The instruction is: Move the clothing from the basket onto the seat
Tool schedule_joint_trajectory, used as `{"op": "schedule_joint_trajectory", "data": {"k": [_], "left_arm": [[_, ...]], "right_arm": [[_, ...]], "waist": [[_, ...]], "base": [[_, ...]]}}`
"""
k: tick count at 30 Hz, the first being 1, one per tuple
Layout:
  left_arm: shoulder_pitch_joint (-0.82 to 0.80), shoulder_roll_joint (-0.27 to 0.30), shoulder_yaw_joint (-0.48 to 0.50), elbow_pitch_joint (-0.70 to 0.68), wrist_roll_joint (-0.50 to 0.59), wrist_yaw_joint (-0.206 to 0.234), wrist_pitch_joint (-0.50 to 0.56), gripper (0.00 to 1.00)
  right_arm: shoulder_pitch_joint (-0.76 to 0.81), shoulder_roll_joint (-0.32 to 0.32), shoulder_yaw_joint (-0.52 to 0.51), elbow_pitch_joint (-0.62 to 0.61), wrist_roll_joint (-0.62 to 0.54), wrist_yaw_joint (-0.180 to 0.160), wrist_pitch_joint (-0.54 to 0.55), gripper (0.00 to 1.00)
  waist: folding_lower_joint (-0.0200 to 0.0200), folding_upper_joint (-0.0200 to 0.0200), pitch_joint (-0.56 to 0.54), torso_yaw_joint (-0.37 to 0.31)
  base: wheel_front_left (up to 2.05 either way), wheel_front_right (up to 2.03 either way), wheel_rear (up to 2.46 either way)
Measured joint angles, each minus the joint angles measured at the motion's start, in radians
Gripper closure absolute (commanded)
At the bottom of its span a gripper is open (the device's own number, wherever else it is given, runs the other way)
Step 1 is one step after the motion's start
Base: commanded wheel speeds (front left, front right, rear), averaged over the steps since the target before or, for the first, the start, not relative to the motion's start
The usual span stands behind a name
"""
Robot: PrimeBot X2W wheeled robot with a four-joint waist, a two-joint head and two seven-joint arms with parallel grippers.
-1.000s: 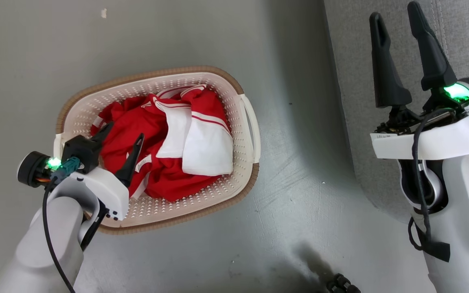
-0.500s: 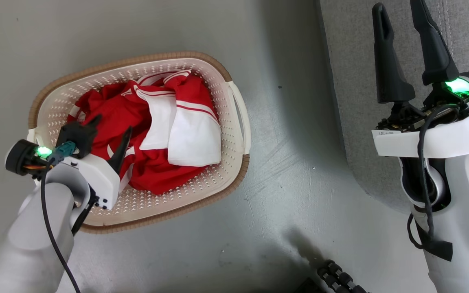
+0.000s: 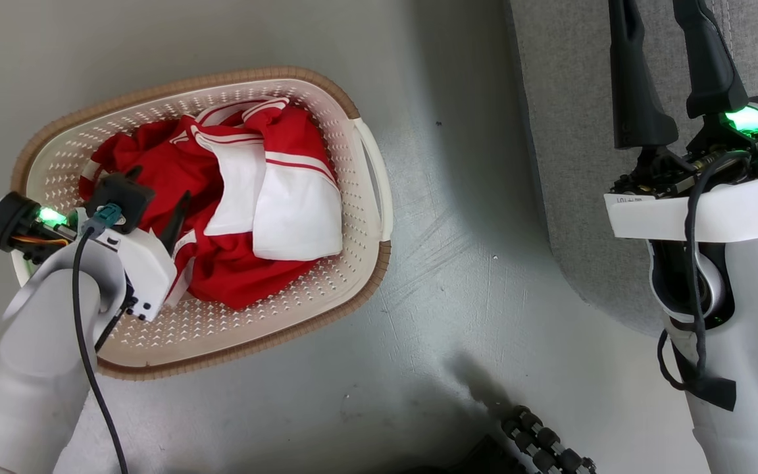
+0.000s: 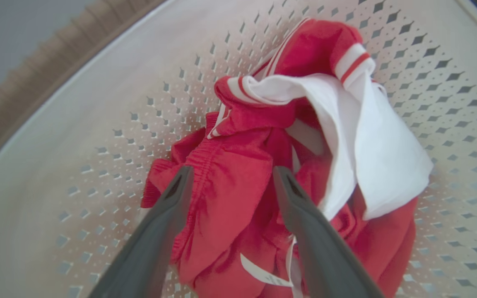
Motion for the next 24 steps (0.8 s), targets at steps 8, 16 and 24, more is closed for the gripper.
{"op": "schedule_joint_trajectory", "data": {"k": [8, 16, 24], "left_arm": [[-0.033, 0.003, -0.049, 0.047, 0.059, 0.004, 0.010, 0.00], [-0.047, -0.020, -0.078, 0.098, 0.086, 0.007, 0.019, 0.00], [-0.064, -0.027, -0.095, 0.147, 0.104, 0.014, 0.033, 0.00]], "right_arm": [[-0.002, 0.000, 0.004, 0.000, 0.008, 0.000, 0.000, 0.00], [-0.005, 0.001, 0.005, 0.002, 0.008, 0.000, 0.000, 0.00], [-0.021, 0.001, 0.011, 0.003, 0.008, 0.000, 0.000, 0.00]], "waist": [[0.0000, 0.0000, 0.014, -0.014], [0.0000, 0.0000, 0.020, -0.024], [0.0000, 0.0000, 0.025, -0.031]], "base": [[0.00, 0.00, 0.00], [0.00, 0.00, 0.00], [0.00, 0.00, 0.00]]}}
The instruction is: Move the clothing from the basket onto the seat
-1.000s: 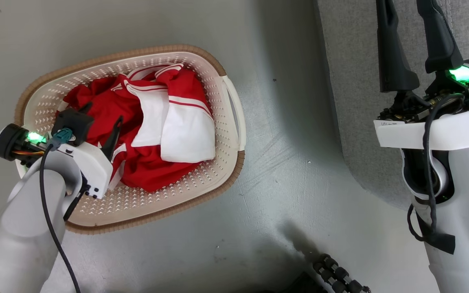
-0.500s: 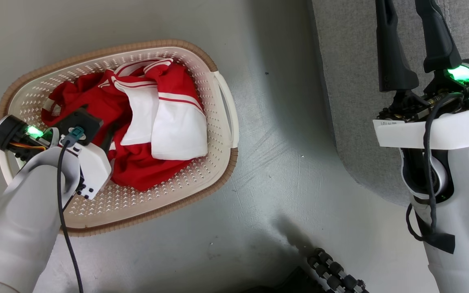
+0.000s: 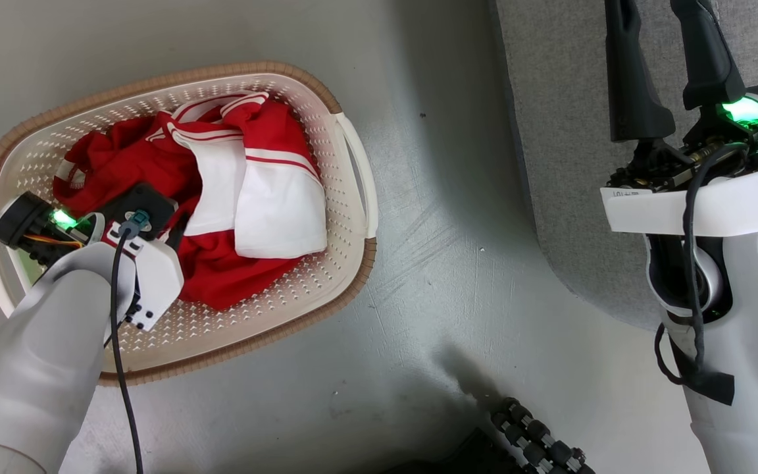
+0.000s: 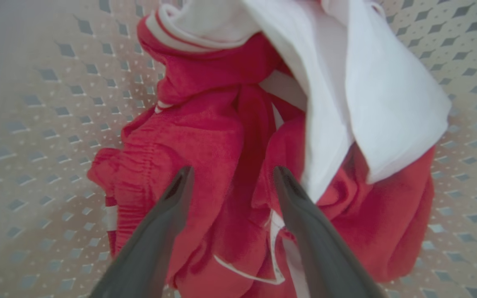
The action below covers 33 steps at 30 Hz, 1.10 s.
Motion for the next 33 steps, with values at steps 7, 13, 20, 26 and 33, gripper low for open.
{"op": "schedule_joint_trajectory", "data": {"k": [7, 13, 20, 26, 33], "left_arm": [[-0.016, -0.021, -0.033, 0.037, 0.034, 0.007, 0.019, 0.00], [-0.027, -0.036, -0.066, 0.046, 0.065, 0.010, 0.016, 0.00], [-0.030, -0.042, -0.083, 0.096, 0.077, 0.013, 0.021, 0.00], [-0.036, -0.055, -0.090, 0.113, 0.077, 0.012, 0.031, 0.00], [-0.050, -0.060, -0.091, 0.130, 0.077, 0.012, 0.031, 1.00]], "right_arm": [[0.000, 0.000, 0.006, 0.000, 0.000, 0.000, 0.000, 0.00], [0.000, 0.001, 0.006, 0.000, 0.000, 0.000, 0.000, 0.00], [0.000, 0.001, 0.008, 0.000, 0.010, 0.000, 0.000, 0.00], [0.000, 0.002, 0.004, 0.002, 0.012, 0.000, 0.000, 0.00], [0.000, 0.002, 0.004, 0.003, 0.017, 0.000, 0.000, 0.00]], "waist": [[0.0000, 0.0000, 0.005, -0.005], [0.0000, 0.0000, 0.004, -0.008], [0.0000, 0.0000, 0.007, -0.013], [0.0000, 0.0000, 0.009, -0.015], [-0.0001, 0.0000, 0.008, -0.013]], "base": [[0.00, 0.00, 0.00], [0.00, 0.00, 0.00], [0.00, 0.00, 0.00], [0.00, 0.00, 0.00], [0.00, 0.00, 0.00]]}}
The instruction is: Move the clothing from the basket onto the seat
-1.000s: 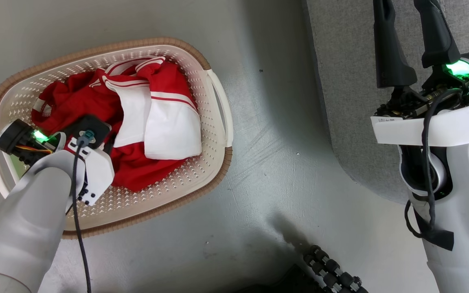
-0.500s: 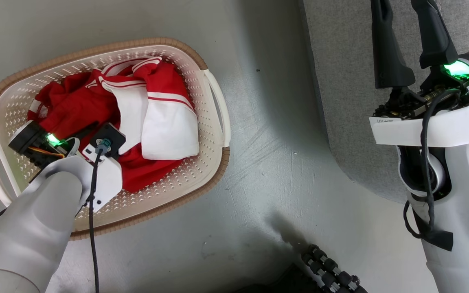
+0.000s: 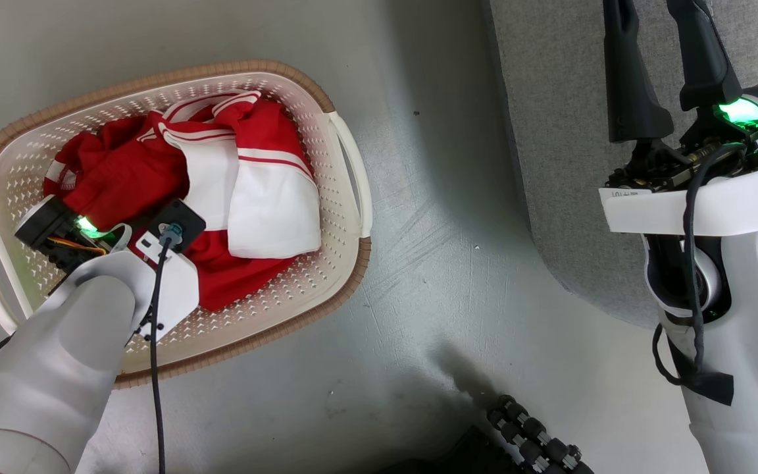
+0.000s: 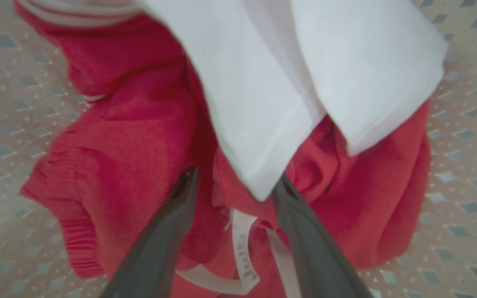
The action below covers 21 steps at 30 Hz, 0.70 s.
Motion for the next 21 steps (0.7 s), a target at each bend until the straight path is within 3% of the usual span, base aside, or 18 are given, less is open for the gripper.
{"op": "schedule_joint_trajectory", "data": {"k": [21], "left_arm": [[-0.016, -0.027, -0.008, 0.016, -0.009, -0.010, -0.067, 1.00]], "right_arm": [[-0.002, 0.000, -0.008, 0.004, 0.000, 0.000, 0.000, 0.00]], "waist": [[0.0000, 0.0000, -0.019, 0.015]], "base": [[0.00, 0.00, 0.00]]}}
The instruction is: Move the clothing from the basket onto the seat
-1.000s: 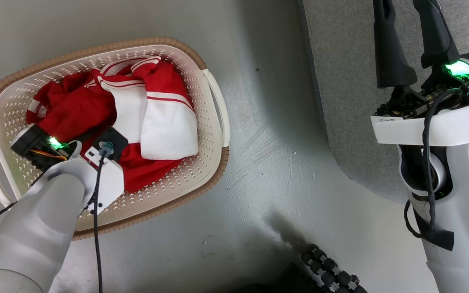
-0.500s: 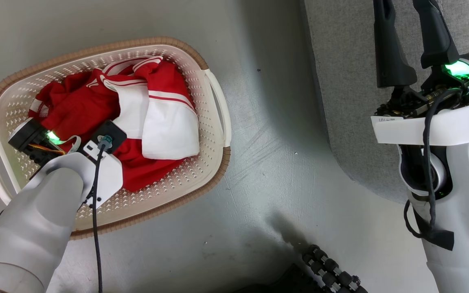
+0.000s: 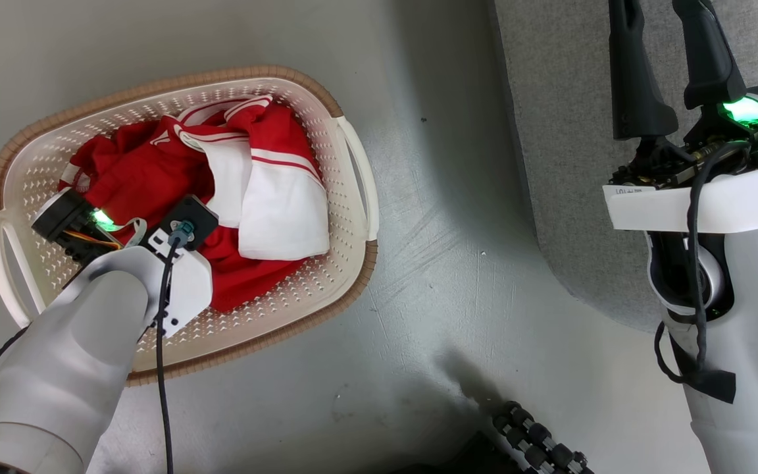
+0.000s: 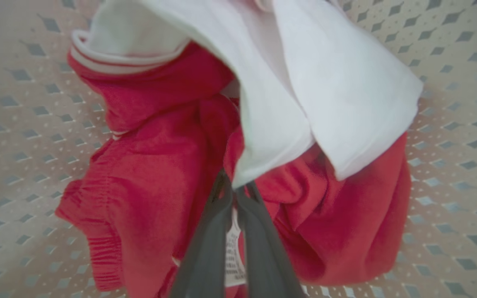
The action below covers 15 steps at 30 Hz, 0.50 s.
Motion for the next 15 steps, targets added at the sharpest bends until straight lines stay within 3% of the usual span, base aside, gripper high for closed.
{"op": "schedule_joint_trajectory", "data": {"k": [15], "left_arm": [[0.001, -0.057, -0.002, -0.020, -0.020, -0.005, -0.071, 1.00]], "right_arm": [[-0.020, 0.000, -0.006, 0.028, -0.001, 0.000, 0.000, 0.00]], "waist": [[-0.0001, 0.0000, -0.056, 0.024]], "base": [[0.00, 0.00, 0.00]]}}
